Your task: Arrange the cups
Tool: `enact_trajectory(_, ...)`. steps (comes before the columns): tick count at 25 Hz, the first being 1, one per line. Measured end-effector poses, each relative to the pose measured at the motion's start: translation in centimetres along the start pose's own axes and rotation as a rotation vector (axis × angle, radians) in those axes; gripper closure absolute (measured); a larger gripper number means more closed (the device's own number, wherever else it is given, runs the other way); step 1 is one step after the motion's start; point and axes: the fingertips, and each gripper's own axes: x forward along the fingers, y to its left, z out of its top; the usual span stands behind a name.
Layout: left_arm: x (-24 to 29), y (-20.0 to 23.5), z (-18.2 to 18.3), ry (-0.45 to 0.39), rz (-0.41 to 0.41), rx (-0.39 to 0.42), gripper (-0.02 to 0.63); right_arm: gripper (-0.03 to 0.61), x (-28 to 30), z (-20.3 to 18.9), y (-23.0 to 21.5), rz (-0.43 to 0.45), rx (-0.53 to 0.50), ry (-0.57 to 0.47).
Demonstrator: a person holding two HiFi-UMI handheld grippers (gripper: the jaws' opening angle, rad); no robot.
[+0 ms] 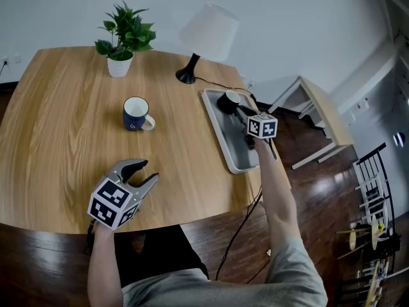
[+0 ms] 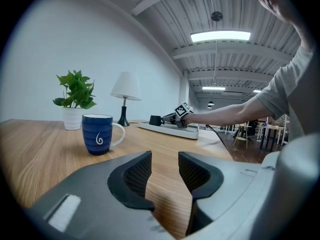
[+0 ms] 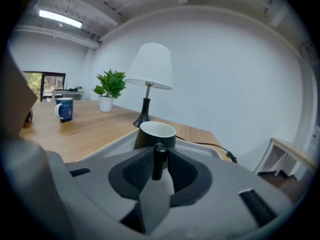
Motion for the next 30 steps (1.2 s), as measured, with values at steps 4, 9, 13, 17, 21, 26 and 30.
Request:
enact_trajectory(4,0.0,0.0,0.1,-0.004,0.001,0.0,0.434,0.38,-1.4,-0.3,-0.9,-0.081,0.008,0.028)
enact_trajectory(9,0.0,0.0,0.2,-0.002,0.01,-0.002,0.434,0.436,-6.3,5.7,6.9,0.107,0.124,-0.199)
enact_trajectory(13,0.5,-0.1,0.6,-0.008,-0.001,0.008,0.434,0.437,-10.3,6.9,23.0,0.484,0.061,-0.26)
enact_trajectory(17,0.3,0.1,0.4,-0.017,0.002,0.008,0.434,0.436,-9.4,4.3,32.9,0.597,-0.095,-0.194)
enact_trajectory(21,0.1,0.1,0.2,-0.018,0.004,0.007,0.437,0.432,-6.7,3.2,35.6,0.576,-0.146,-0.161)
enact_trajectory(26,0.0,0.1,0.3,-0.022,0.006,0.008,0.445,0.387,-3.6,4.9,35.5,0.501,-0.152,-0.162)
enact_trajectory(30,-0.1,0.0,0.3,-0.027,0.006,0.009,0.449,0.385,-2.3,6.6,36.2,0.491,-0.166,-0.178)
